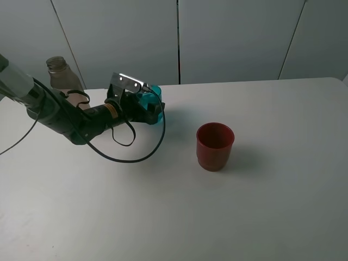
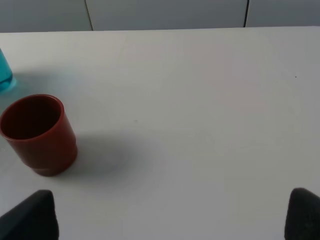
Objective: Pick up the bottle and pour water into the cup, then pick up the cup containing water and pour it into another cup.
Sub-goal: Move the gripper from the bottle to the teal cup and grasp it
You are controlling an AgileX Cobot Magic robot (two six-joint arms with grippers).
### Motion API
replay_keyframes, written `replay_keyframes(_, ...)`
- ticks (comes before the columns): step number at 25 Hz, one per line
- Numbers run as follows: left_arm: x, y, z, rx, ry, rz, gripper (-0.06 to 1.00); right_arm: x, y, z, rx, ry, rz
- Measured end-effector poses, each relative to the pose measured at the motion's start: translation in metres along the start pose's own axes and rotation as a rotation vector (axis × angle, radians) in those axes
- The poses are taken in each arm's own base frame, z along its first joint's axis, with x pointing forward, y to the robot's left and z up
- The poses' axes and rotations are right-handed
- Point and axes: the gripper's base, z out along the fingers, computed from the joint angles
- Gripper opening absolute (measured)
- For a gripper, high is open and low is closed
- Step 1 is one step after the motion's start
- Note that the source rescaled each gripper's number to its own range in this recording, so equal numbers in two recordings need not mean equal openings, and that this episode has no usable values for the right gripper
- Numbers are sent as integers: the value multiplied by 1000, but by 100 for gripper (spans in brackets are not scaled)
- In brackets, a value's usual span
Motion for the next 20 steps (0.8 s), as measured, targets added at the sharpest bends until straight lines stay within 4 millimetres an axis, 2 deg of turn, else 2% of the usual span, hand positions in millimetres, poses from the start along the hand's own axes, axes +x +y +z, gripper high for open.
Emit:
replay_keyframes(13, 24, 2, 16, 8, -3, 46, 87, 0, 0, 0, 0, 0, 0)
replay_keyframes(20, 25, 4, 22, 3, -18, 66, 87, 0, 0, 0, 0, 0, 0)
